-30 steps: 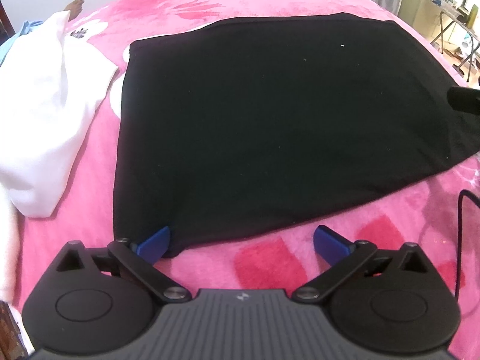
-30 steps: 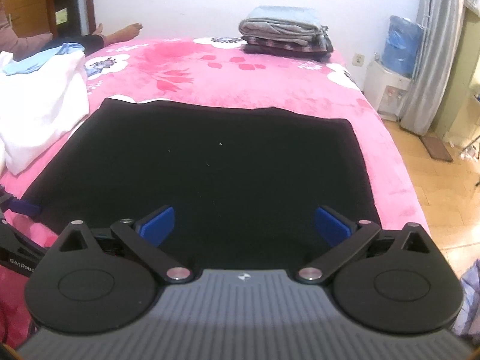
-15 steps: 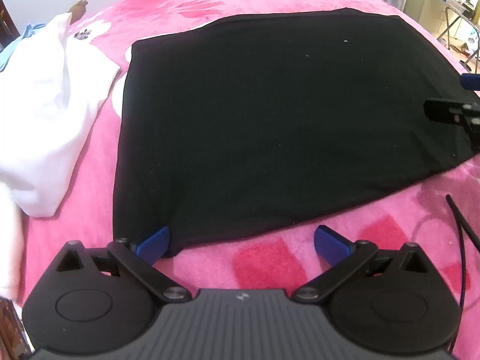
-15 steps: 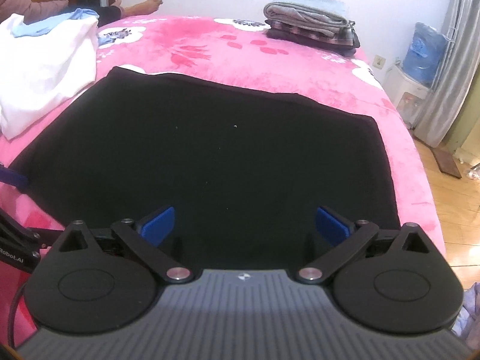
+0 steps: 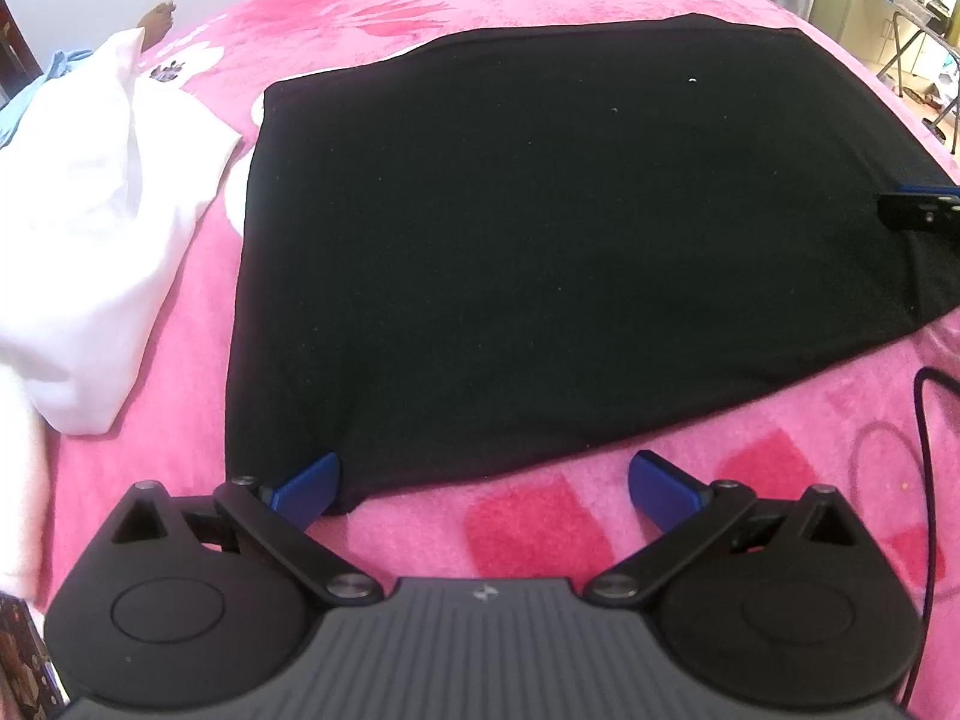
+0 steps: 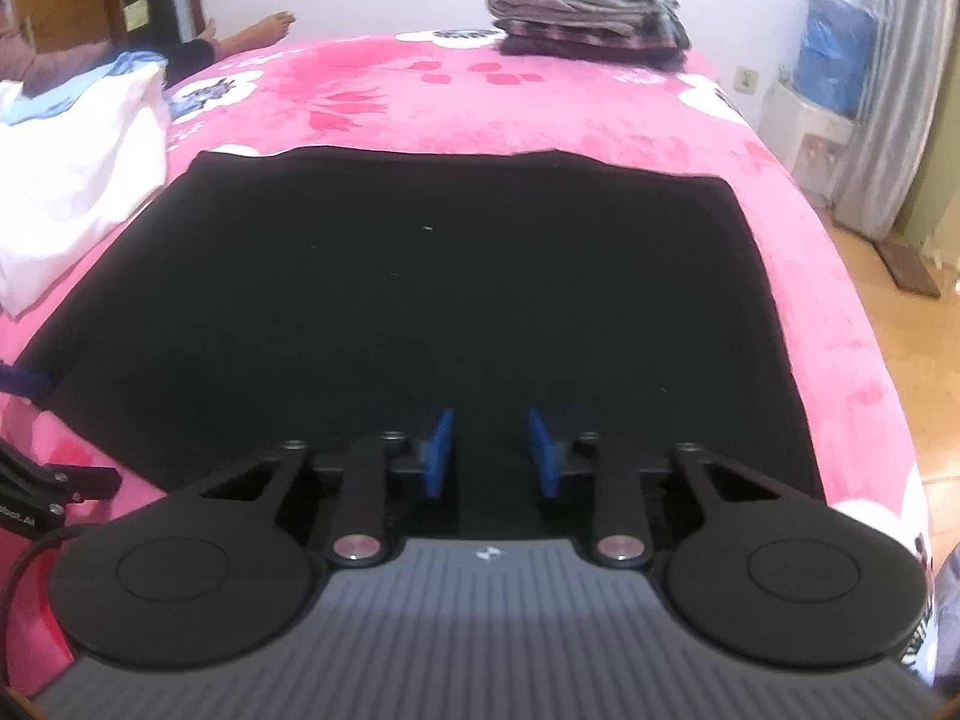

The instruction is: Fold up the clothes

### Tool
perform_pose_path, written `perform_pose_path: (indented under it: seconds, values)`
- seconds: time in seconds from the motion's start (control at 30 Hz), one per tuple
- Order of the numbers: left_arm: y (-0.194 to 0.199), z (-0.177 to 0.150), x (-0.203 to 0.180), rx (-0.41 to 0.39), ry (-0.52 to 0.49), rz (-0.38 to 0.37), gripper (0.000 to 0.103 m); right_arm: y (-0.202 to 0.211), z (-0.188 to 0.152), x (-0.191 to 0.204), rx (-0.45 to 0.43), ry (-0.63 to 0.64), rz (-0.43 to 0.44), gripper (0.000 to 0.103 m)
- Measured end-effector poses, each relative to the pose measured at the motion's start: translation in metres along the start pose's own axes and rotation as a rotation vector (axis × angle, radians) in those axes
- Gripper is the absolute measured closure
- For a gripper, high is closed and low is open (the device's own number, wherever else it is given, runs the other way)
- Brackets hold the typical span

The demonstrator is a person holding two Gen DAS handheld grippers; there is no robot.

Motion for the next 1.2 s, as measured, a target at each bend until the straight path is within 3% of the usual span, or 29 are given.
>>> perform_pose_path:
  seconds: [0.17,0.47,0.7,0.83,1.03,1.2]
  values:
    - [-0.001,-0.001,0.001,-0.007,-0.003,-0.002,0.0,0.004,-0.003,-0.031,-0.014,-0.056,-0.044,0.086]
    - [0.0,0.0,0.007,-0.023,0.019,-0.016,0.0,0.024,-0.016,-0.106,-0.038,-0.294,-0.16,0.084]
    - [0.014,0.003,0.015,-0.046,0.071,-0.029,0.0,0.035,-0.012,-0.097,-0.083,-0.296,-0.134,0.084]
    - [0.033,0.006,0.021,-0.116,0.069,-0.018,0.0,0.039,-0.003,-0.091,-0.111,-0.285,-0.11,0.084]
    - [0.047,0.014,0.023,-0.186,0.079,-0.058,0.0,0.044,0.005,-0.086,-0.128,-0.279,-0.096,0.084]
    - [0.043,0.012,0.019,-0.16,0.094,-0.129,0.0,0.04,0.007,-0.078,-0.123,-0.264,-0.075,0.084]
Point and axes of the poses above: each gripper's, at about its wrist camera, not at the fingertips, and y roughly against the way its jaws point, x to its left, z to its top, the point moved 9 cm from there along -y, roughly the way its jaws point, and after that the axes turned 10 degrees about x, right-handed, at the moved point
